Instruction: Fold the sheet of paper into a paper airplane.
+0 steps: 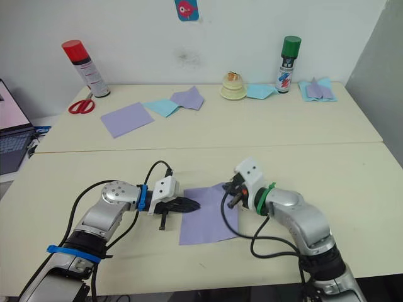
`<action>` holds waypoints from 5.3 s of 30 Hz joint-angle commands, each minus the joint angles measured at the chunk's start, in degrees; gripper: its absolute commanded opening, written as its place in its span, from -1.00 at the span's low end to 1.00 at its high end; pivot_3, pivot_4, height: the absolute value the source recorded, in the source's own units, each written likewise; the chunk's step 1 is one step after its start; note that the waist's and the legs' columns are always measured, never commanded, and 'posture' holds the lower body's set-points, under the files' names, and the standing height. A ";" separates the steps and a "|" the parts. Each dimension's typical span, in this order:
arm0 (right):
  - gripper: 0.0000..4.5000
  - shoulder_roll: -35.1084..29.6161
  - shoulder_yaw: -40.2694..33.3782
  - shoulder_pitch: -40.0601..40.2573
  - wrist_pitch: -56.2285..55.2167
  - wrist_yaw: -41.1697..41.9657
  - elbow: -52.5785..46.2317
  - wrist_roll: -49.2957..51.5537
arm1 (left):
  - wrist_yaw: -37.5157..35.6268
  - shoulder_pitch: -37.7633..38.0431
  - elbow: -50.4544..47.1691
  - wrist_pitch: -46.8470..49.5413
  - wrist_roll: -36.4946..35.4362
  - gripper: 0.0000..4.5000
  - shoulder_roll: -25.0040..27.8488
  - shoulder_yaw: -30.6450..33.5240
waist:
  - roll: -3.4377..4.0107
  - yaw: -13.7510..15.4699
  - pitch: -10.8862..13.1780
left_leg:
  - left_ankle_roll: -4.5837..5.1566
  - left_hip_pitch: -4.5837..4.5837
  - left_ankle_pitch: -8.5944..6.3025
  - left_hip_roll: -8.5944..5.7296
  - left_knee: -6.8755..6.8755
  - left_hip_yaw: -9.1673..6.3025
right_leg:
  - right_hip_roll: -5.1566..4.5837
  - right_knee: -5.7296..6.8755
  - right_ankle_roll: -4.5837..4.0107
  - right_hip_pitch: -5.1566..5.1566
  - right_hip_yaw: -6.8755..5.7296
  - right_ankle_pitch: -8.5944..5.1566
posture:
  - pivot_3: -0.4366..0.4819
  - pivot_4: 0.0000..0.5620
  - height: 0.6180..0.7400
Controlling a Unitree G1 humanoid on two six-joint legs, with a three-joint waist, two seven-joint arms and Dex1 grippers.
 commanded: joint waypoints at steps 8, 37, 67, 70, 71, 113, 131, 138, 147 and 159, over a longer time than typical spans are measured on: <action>-0.98 -5.69 14.56 0.05 -17.84 1.86 1.72 -17.49 | 1.73 -0.64 1.55 1.98 0.22 -1.00 -0.64 0.70 | -0.01 0.03 0.00 | -0.04 0.00 0.03 0.00 0.03 0.01 | 0.01 0.01 0.05 0.02 -0.01 0.03 | -0.05 -0.47 1.00; -0.98 -3.74 14.16 1.45 -17.29 5.31 6.08 -25.13 | 8.65 -9.24 -4.79 5.94 1.01 -1.00 -8.29 -1.70 | -0.02 0.04 0.00 | -0.09 -0.05 0.05 0.01 0.02 0.02 | 0.03 -0.03 0.03 -0.01 0.02 0.04 | -0.05 -0.47 1.00; -0.30 -2.79 0.59 4.14 -3.85 10.04 -9.68 -11.46 | 11.98 -6.13 11.72 -5.97 9.48 -1.00 -9.58 -5.41 | -0.08 -0.20 -0.13 | -0.10 -0.02 0.06 0.05 0.03 0.00 | 0.04 -0.04 0.07 0.00 0.01 0.07 | -0.05 -0.47 1.00; -0.57 -2.37 1.29 4.04 -5.23 8.35 -6.09 -12.36 | 12.11 -6.43 12.96 -6.93 10.13 -1.00 -9.52 -5.73 | -0.08 -0.19 -0.16 | -0.09 0.00 0.05 0.05 0.03 0.02 | 0.05 -0.03 0.07 0.01 0.02 0.07 | -0.05 -0.47 1.00; -0.71 -2.07 1.95 3.90 -6.18 7.89 -4.19 -12.93 | 12.13 -6.53 13.22 -7.13 10.20 -1.00 -9.59 -5.79 | -0.10 -0.20 -0.19 | -0.09 0.00 0.05 0.04 0.03 0.02 | 0.05 -0.03 0.07 0.01 0.03 0.07 | -0.05 -0.47 1.00; -0.98 -3.31 6.26 8.83 -8.43 7.80 5.68 -17.78 | 12.35 -5.37 14.55 -7.57 10.97 -1.00 -9.05 -6.35 | -0.11 -0.12 -1.60 | -0.01 0.18 0.01 0.05 0.00 0.01 | 0.09 -0.07 0.07 0.20 0.03 0.07 | -0.05 -0.47 1.00; -0.98 -2.22 2.10 5.99 -11.05 7.43 -2.06 -11.72 | 11.46 -5.82 8.54 -5.89 9.46 -1.00 -10.45 -6.46 | -0.11 0.01 -1.60 | 0.13 0.45 -0.07 0.05 -0.04 -0.06 | 0.11 -0.17 0.09 0.54 0.00 0.06 | -0.05 -0.47 1.00; -0.98 -2.34 6.32 3.75 -11.62 7.41 4.77 -14.59 | 11.16 -5.70 3.35 -2.74 8.80 -1.00 -10.91 -6.97 | -0.10 0.11 -1.57 | -0.01 0.15 0.01 0.03 0.00 -0.05 | 0.10 -0.15 0.08 0.25 0.01 0.06 | -0.05 -0.47 1.00; -0.98 -2.26 7.42 3.51 -11.30 7.26 8.14 -15.91 | 15.13 -4.17 4.10 0.02 11.66 -1.00 -10.85 -7.53 | -0.10 0.10 -1.56 | 0.00 0.14 0.00 0.04 -0.01 -0.05 | 0.10 -0.14 0.08 0.25 0.01 0.06 | -0.05 -0.47 1.00; -0.98 -0.71 7.85 2.58 -15.57 7.59 9.02 -15.86 | 20.14 -7.00 15.97 -3.99 12.25 -1.00 -8.16 -4.45 | -0.10 -0.24 -1.57 | 0.12 0.56 -0.06 0.14 -0.04 -0.02 | 0.22 -0.10 0.20 0.56 0.05 0.03 | -0.05 -0.47 1.00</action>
